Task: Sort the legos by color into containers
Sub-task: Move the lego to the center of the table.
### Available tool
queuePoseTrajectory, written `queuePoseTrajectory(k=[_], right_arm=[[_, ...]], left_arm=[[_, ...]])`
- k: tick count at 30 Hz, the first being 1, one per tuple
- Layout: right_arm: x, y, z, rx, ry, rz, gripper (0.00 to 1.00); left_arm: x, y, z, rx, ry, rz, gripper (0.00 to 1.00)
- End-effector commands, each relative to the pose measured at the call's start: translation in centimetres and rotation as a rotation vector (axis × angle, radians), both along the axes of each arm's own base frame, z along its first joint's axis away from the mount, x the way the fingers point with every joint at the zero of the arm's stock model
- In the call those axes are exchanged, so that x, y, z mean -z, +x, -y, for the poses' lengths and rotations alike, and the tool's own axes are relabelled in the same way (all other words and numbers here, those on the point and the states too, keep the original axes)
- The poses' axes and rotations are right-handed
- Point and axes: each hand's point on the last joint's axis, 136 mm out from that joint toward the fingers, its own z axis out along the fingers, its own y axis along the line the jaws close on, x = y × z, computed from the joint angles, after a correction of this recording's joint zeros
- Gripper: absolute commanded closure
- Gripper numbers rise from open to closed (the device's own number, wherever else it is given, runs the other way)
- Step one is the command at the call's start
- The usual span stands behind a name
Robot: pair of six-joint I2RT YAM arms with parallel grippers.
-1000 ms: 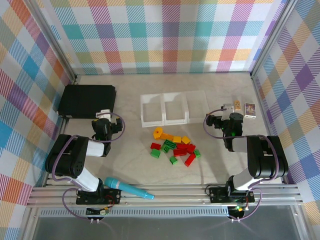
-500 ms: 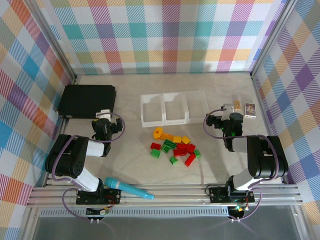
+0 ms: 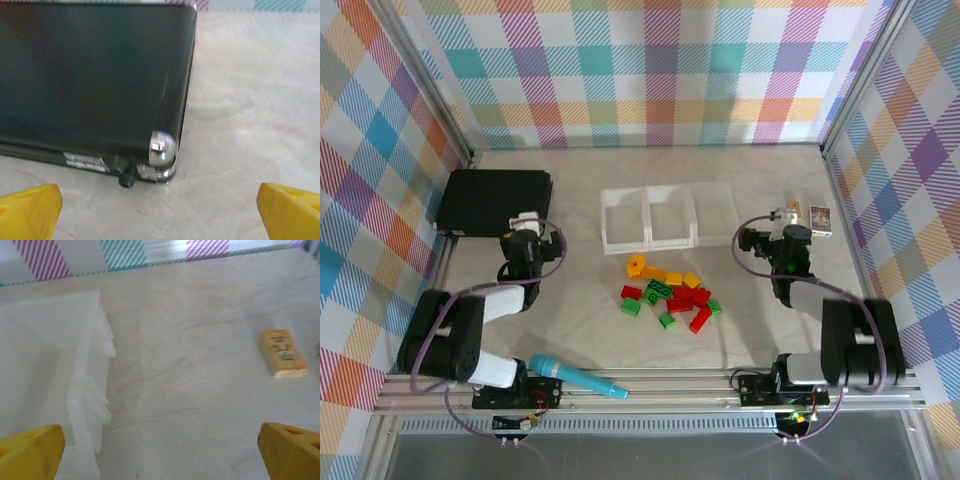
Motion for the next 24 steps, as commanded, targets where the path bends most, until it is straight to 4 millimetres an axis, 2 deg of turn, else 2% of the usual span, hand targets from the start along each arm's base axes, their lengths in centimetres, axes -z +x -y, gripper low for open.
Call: queuePoseTrajectory(k=[1, 3, 6, 8, 10, 15, 18, 21, 24], right_arm=[[-1.7, -2.5, 1.7, 0.144, 0.09, -0.117, 0.01], [-3.5, -4.1, 1.2, 0.156, 0.17, -0.128, 0.01], [-5.9, -6.6, -0.2, 0.143, 0.304, -0.165, 0.01], [-6.6, -8.3, -1.9, 0.095, 0.406, -0.223, 0.0], [-7.0, -9.8, -4.1, 0.013, 0.505, -0.285, 0.02], [-5.9, -13.6, -8.6, -0.119, 0.723, -0.54, 0.05], [-4.9, -15.1, -10.8, -0.218, 0.685, -0.63, 0.05], [-3.5, -16.5, -12.9, -0.316, 0.532, -0.745, 0.06], [-1.7, -17.2, -14.7, -0.378, 0.343, -0.854, 0.06]], left_arm=[[-3.4, -1.8, -1.5, -0.137, -0.079, -0.031, 0.0], [-4.3, -2.7, -1.1, -0.13, -0.114, -0.079, 0.01], [-5.3, -4.1, 0.7, -0.052, -0.132, -0.156, 0.0], [-5.9, -5.3, 2.4, 0.003, -0.144, -0.202, 0.0], [-6.1, -6.6, 4.4, 0.076, -0.165, -0.252, 0.0], [-6.2, -10.5, 9.0, 0.246, -0.179, -0.326, 0.0], [-5.8, -12.9, 10.4, 0.303, -0.231, -0.35, 0.0], [-5.3, -14.6, 11.4, 0.338, -0.305, -0.367, 0.0], [-4.5, -15.9, 11.1, 0.334, -0.326, -0.397, 0.0]])
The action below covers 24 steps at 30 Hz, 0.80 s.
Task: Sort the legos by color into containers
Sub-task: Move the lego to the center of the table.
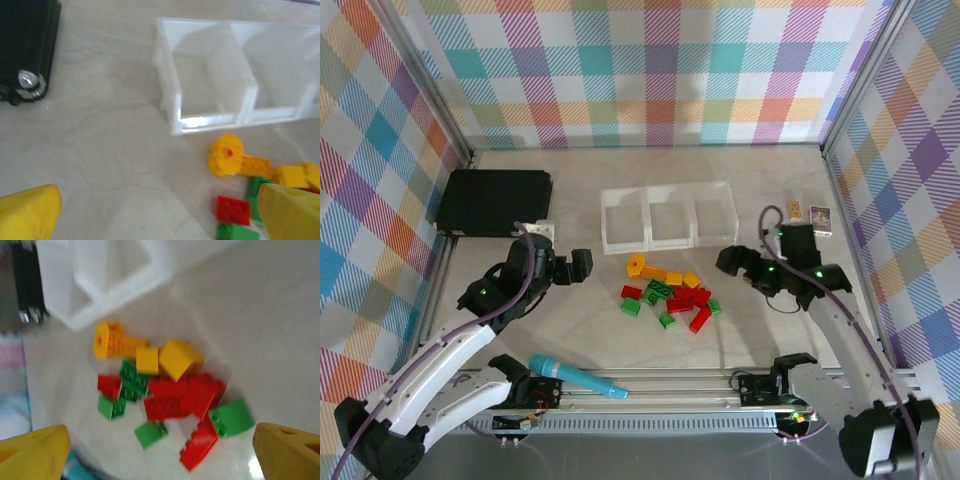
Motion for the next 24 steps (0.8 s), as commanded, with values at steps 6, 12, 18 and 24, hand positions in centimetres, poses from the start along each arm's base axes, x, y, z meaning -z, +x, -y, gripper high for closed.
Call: queuePoseTrajectory(k=[6, 12, 18, 24], right_arm=[[2.9, 0.2, -2.1, -0.285, -0.322, -0.027, 0.12], [3.8, 2.1, -3.0, -0.456, -0.472, 0.137, 0.14], [4.8, 3.5, -4.6, -0.631, -0.527, 0.309, 0.13], [7.0, 4.7, -4.9, -0.73, -0.592, 0.295, 0.13]], left_arm=[[2.7, -3.8, -0.9, -0.005, -0.039, -0.138, 0.01], [2.6, -4.4, -1.1, -0.011, -0.063, -0.136, 0.0], [2.8, -4.3, -0.9, -0.005, -0.063, -0.141, 0.0], [2.7, -4.4, -0.3, 0.024, -0.082, -0.142, 0.0]])
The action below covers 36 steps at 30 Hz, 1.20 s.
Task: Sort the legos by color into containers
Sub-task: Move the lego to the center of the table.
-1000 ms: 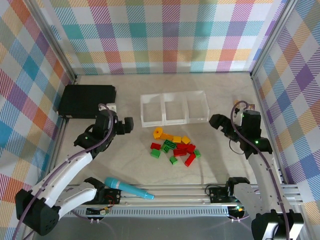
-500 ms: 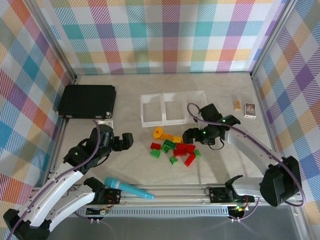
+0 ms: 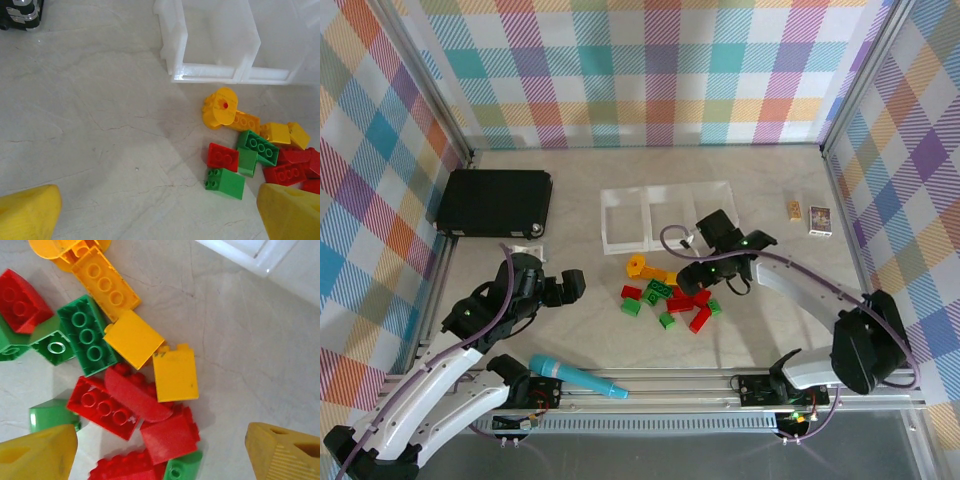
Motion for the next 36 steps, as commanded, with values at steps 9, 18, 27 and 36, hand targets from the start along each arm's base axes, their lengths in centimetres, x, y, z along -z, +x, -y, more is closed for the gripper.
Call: queuePoseTrajectory(k=[9, 18, 27, 36], right_arm=[[2.6, 2.1, -0.9, -0.114, -0.079, 0.024, 0.18], [3.5, 3.0, -1.1, -0.095, -0.079, 0.026, 0.22], [4.2, 4.1, 0.1, -0.02, -0.123, 0.013, 0.27], [4.2, 5.1, 3.3, 0.17, -0.177, -0.03, 0.3]], left_arm=[[0.5, -0.6, 0.4, 0.019, -0.017, -0.019, 0.01], [1.0, -0.5, 0.4, 0.015, -0.005, -0.038, 0.0], [1.1, -0.5, 0.1, 0.001, 0.005, -0.036, 0.0], [1.3, -0.4, -0.7, -0.041, 0.036, -0.035, 0.0]])
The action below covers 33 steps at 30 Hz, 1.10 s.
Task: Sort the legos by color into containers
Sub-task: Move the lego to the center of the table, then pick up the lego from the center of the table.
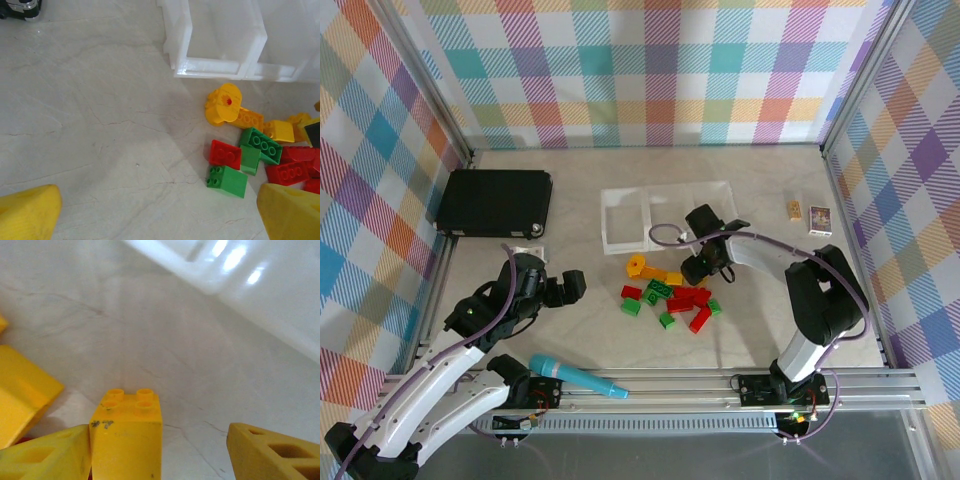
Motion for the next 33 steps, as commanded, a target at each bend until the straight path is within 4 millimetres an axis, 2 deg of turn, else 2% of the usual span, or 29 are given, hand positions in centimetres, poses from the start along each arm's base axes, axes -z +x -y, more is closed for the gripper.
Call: queuePoseTrajectory(k=[1, 7, 18, 22, 27, 29, 33], right_arm=[[-0.6, 0.1, 0.8, 0.085, 0.003, -0.017, 0.3], [-0.4, -0.6, 0.3, 0.13, 0.045, -0.061, 0.3], [0.8, -1.0, -0.7, 0.113, 0.08, -0.122, 0.34], [1.0, -1.2, -0.4, 0.109, 0.061, -0.132, 0.39], [0.9, -1.1, -0.6, 0.1, 0.067, -0.13, 0.5], [0.9, -1.2, -0.8, 0.091, 0.069, -0.143, 0.65], [0.6, -1.7, -0.7, 0.098, 0.065, -0.172, 0.79]], left_arm=[[0.8, -0.5, -0.5, -0.013, 0.026, -0.021, 0.01], [0.8, -0.5, -0.4, -0.011, 0.025, -0.021, 0.0], [0.6, -0.6, -0.4, -0.012, 0.031, -0.023, 0.0], [0.8, -0.5, -0.2, -0.003, 0.033, -0.036, 0.0], [1.2, -0.3, 0.1, 0.008, 0.043, -0.05, 0.0], [1.2, -0.2, 0.1, 0.01, 0.05, -0.054, 0.0], [1.6, -0.3, 0.2, 0.009, 0.049, -0.061, 0.0]])
